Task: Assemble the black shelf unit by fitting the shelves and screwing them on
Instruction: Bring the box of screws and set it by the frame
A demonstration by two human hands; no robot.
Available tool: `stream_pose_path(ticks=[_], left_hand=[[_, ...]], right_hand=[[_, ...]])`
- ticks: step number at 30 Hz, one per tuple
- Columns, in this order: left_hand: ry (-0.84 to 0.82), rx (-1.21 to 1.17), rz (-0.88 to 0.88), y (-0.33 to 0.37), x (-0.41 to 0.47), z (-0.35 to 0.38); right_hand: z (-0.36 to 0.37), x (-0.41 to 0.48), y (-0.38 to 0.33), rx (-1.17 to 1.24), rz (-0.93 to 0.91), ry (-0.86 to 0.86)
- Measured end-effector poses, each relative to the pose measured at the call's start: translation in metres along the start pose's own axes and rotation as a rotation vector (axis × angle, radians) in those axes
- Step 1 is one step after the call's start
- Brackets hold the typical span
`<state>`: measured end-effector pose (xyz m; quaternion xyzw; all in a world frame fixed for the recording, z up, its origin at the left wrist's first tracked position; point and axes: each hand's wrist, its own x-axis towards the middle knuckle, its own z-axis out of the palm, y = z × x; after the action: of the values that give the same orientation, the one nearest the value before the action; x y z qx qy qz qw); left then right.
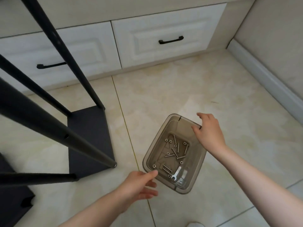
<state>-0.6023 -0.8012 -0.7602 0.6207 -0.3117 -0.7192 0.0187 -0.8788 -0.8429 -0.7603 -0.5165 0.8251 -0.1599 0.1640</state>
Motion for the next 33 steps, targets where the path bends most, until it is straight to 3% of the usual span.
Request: stream_pose_path(ticks=[4,11,17,25,33], left_hand=[[0.216,0.392,0.281,0.009,0.005,-0.017],[0.24,0.572,0.408,0.026,0.016,-0.01],[0.235,0.583,0.431,0.023,0.02,-0.005],[0.173,0.443,0.379,0.055,0.028,-0.018],[0.23,0.273,0.401,0.081,0.037,-0.003]], right_hand=[[0.0,-0.037,0.007,0.301,0.261,0.005],[0.021,-0.12,-0.005,0.546,0.423,-0.114],[0.041,-0.14,-0.015,0.569,0.348,-0.162],[0.045,-0.091,-0.021,0.537,0.349,-0.164],[0.038,-0.033,-0.027,0.552,0.379,-0.163]])
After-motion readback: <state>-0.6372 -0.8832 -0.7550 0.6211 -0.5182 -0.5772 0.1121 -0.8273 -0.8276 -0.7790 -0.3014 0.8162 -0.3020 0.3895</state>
